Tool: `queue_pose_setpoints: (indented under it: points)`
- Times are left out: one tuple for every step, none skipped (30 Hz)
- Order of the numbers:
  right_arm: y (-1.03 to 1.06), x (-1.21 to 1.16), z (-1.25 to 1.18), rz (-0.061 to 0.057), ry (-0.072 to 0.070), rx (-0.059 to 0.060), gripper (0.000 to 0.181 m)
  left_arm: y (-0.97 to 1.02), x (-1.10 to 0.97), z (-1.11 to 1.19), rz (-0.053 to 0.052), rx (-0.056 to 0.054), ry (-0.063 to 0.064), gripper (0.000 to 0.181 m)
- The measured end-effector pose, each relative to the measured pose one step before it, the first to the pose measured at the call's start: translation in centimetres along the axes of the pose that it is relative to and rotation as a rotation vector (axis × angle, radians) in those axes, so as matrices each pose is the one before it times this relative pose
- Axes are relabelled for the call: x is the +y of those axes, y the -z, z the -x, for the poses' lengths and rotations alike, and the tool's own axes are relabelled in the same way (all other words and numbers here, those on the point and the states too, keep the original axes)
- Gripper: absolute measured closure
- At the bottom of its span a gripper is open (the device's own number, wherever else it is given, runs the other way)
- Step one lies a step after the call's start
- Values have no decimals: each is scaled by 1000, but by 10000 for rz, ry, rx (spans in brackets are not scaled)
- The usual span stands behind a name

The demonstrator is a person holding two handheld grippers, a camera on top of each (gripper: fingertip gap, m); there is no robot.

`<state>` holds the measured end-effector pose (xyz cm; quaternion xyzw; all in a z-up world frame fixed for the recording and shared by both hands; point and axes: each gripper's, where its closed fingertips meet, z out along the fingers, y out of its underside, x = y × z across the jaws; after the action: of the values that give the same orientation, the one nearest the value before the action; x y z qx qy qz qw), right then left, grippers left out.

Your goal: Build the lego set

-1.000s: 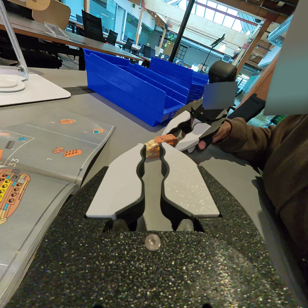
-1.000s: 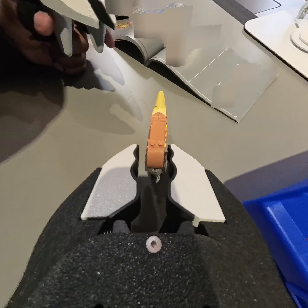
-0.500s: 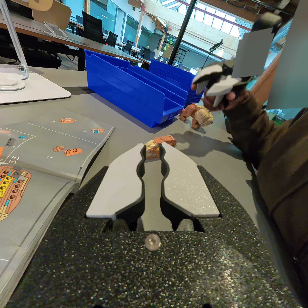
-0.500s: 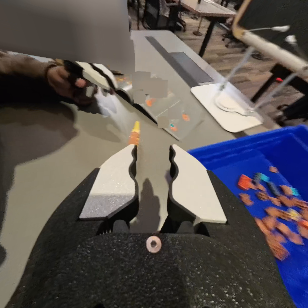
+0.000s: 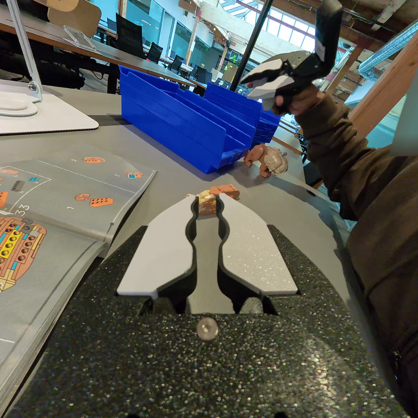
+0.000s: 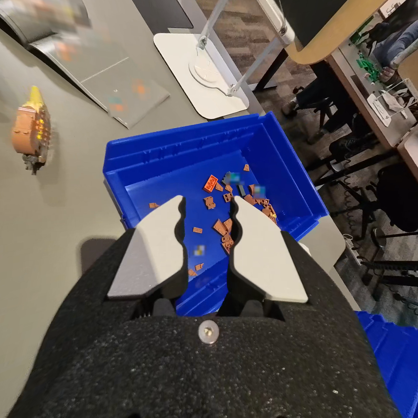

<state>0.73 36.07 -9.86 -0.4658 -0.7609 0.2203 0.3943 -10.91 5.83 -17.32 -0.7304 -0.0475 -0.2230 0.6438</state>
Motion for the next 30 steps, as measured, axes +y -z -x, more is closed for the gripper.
queue_pose_setpoints:
  points:
    - [-92, -6, -98, -15, 7, 37, 144, 14, -4, 6, -4, 9, 16, 167]
    - [-52, -75, -81, -64, -29, 21, 144, 4, -9, 5, -2, 5, 8, 167]
    - [-39, -124, -50, -93, -48, 2, 144, -4, 11, 5, 5, 4, 6, 167]
    - [-55, -73, -20, -71, -42, -14, 144, -26, 16, -3, 18, 7, 5, 167]
    - [-101, -18, 38, -31, -26, -39, 144, -14, 31, 2, 21, 4, 4, 167]
    - [-160, 78, 99, 15, -16, -67, 145, -18, 14, -3, 15, 7, 2, 167]
    - [-199, 150, 157, 62, 3, -83, 145, -5, 17, -3, 7, 5, 3, 167]
    - [-212, 179, 167, 80, 24, -84, 145, -6, 4, -7, 5, 4, 5, 167]
    - [-209, 166, 175, 75, 31, -80, 145, -6, -3, 4, 2, 2, 6, 167]
    - [-195, 137, 160, 57, 30, -70, 145, 0, 1, -5, 1, 2, 3, 167]
    - [-197, 130, 114, 47, 27, -58, 145, -6, 15, 0, 6, 4, 2, 167]
    - [-205, 146, 73, 58, 22, -49, 145, -16, 12, -6, 9, 2, -2, 167]
    - [-236, 165, 13, 79, 35, -40, 145, -5, 5, -4, 9, -1, -6, 167]
    - [-263, 198, -76, 129, 79, -35, 146, -13, 18, -15, 7, -3, -8, 167]
    - [-306, 216, -221, 233, 176, -45, 147, -20, 12, 0, 6, -6, -8, 167]
    - [-404, 250, -524, 393, 343, -13, 149, -24, 21, 6, 15, -9, -7, 167]
    - [-543, 315, -1038, 577, 527, 107, 151, -33, 46, -14, 27, -8, -16, 167]
    - [-832, 543, -1594, 809, 613, 210, 154, -44, 53, -29, 38, -14, -42, 167]
    - [-1239, 892, -1716, 1051, 492, 77, 156, -61, 84, -64, 52, -20, -72, 167]
    - [-1595, 954, -1332, 1115, 236, -280, 156, -75, 112, -73, 70, -20, -92, 167]
    - [-1755, 636, -1083, 923, 73, -426, 156, -100, 139, -89, 84, -12, -95, 167]
    - [-1776, 369, -1093, 754, 79, -301, 158, -85, 128, -93, 86, -10, -90, 167]
    - [-1693, 301, -965, 719, 148, -225, 161, -49, 93, -81, 56, -5, -75, 167]
    - [-1516, 247, -778, 682, 160, -170, 162, -10, 39, -69, 15, -3, -63, 167]
    - [-1254, 103, -556, 583, 161, -127, 162, 28, -12, -29, -23, -5, -38, 167]
    - [-992, -36, -305, 456, 192, -129, 162, 37, -34, -12, -33, 1, 8, 167]
    - [-809, -91, -70, 336, 151, -183, 162, 49, -32, 9, -23, 12, 45, 167]
    - [-706, -118, 30, 241, 12, -221, 162, 34, -37, 13, -28, 9, 36, 167]
    - [-657, -48, 38, 211, -70, -207, 162, 15, -27, 9, -17, 0, 20, 168]
    - [-618, 45, -26, 224, -62, -130, 162, -8, 19, -15, 13, 12, 23, 168]
